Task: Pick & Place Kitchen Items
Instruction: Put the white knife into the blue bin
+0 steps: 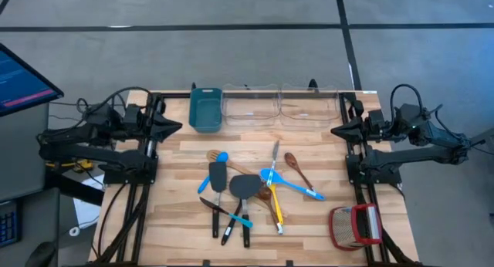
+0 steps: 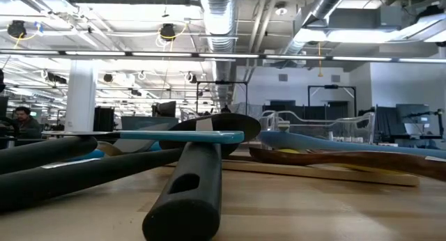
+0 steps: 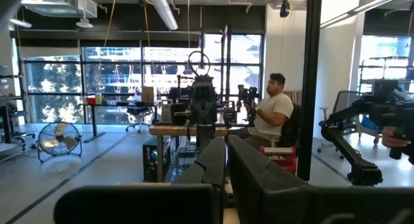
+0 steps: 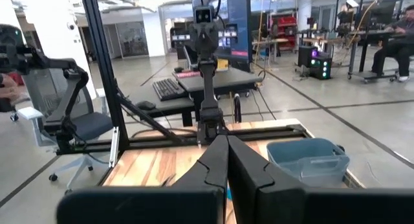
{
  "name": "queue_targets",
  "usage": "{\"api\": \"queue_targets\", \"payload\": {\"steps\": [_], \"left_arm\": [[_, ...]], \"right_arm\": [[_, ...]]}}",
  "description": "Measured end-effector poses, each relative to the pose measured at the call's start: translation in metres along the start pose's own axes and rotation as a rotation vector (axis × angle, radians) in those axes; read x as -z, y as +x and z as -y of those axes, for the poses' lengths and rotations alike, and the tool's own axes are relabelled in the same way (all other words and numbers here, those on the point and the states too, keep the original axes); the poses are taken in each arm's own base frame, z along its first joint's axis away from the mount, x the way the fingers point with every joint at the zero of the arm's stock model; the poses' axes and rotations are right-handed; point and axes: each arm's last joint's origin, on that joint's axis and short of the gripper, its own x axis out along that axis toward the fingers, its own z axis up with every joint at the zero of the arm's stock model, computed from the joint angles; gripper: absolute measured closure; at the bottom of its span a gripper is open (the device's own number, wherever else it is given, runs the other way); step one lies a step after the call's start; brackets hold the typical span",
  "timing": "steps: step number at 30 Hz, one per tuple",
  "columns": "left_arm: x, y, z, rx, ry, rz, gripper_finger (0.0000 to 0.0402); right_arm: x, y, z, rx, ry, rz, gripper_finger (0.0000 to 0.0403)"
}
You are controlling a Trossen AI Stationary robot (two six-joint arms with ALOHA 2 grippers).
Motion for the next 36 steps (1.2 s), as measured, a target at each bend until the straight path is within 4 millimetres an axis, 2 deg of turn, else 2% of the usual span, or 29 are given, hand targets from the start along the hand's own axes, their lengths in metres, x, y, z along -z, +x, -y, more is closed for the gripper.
{"api": "queue_targets", "payload": {"steps": [10, 21, 36], "left_arm": [[0.009, 0.019, 0.0, 0.0, 0.0, -0.036, 0.0393], [0.014, 0.033, 0.0, -0.002, -0.097, -0.035, 0.0393], [0.014, 0.034, 0.0, -0.001, -0.102, -0.026, 0.0393]], "right_arm": [[-0.013, -0.001, -0.001, -0.01, 0.0, 0.134, 0.0403], [-0.014, 0.006, -0.001, -0.013, 0.0, 0.132, 0.0403], [-0.021, 0.023, -0.002, -0.013, 0.0, 0.19, 0.0403]]}}
